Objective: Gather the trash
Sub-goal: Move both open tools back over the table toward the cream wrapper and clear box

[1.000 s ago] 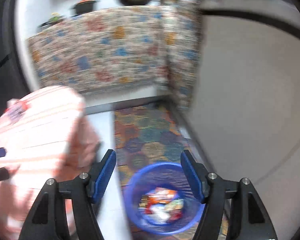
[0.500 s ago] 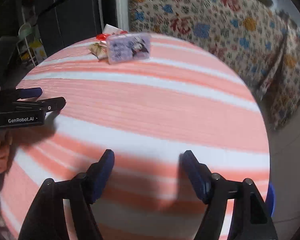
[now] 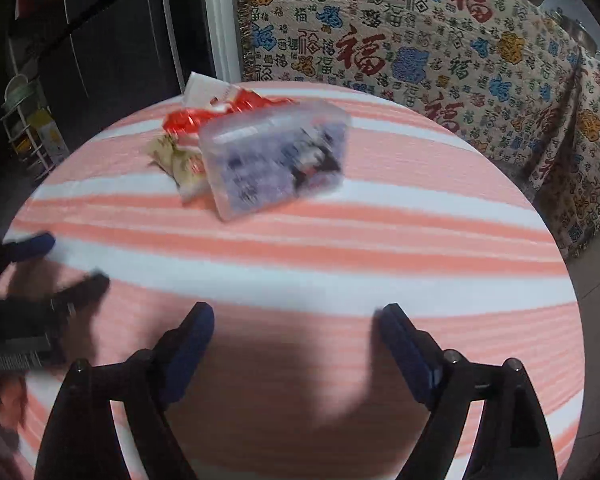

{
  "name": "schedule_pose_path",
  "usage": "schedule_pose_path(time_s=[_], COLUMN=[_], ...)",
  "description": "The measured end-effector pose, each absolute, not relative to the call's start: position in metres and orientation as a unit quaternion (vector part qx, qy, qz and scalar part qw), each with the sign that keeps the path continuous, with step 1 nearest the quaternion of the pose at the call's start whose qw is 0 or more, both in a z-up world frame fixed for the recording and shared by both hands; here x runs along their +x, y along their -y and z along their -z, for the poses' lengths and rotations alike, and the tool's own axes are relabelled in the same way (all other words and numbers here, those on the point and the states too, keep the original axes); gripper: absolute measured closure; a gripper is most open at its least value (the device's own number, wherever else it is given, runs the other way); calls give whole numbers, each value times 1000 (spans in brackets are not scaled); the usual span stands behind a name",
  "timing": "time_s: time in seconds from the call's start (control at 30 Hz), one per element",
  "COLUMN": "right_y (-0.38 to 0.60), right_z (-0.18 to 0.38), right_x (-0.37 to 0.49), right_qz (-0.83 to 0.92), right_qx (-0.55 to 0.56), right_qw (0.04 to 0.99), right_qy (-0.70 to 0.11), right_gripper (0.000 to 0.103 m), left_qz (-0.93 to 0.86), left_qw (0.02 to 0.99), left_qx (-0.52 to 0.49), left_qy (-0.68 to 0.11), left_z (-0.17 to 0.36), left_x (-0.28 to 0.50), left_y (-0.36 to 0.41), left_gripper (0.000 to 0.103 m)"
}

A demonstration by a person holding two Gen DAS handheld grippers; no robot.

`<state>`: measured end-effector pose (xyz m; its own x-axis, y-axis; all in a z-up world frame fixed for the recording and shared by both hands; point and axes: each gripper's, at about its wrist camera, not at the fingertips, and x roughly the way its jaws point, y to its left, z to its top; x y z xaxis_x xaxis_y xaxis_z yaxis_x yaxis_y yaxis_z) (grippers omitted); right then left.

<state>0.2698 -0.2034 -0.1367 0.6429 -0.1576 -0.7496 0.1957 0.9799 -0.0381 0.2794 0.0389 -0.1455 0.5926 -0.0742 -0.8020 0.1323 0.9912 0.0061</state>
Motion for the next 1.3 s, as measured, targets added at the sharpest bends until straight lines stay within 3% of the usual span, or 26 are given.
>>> schedule_pose_path(time_s=[0.17,0.3,0.67,0.93,1.13,1.17,1.23,1.27,1.3], right_y=[189,200,268,251,253,255,257,255,254], right_z=[97,102,113,136,136,136,136,136,136], right_x=[307,340,235,211,211,211,211,211,211], right_qz=[121,143,183,158,154,150,149,150,151], right_qx=[46,60,83,25,27,33,36,34,32], right_qw=[932,919,902,903,903,903,903,903,903], right_qy=[-339,-362,-382,-400,-401,-401,-401,-401,-401], right_gripper=[15,17,17,16,16,15,15,15,15], left_qz=[58,59,49,91,17,13,18,18,27], left_qw=[892,891,892,902,906,903,897,902,904], left_qx=[32,31,29,-34,-13,-13,-8,3,2], left_qy=[-448,-448,-448,-421,-422,-428,-441,-430,-427], left_z=[146,146,146,127,126,130,141,140,139], left_x=[281,283,286,303,360,366,370,365,358], left_y=[-39,-38,-34,-3,28,29,29,28,26], left_gripper=[0,0,0,1,2,4,33,40,63])
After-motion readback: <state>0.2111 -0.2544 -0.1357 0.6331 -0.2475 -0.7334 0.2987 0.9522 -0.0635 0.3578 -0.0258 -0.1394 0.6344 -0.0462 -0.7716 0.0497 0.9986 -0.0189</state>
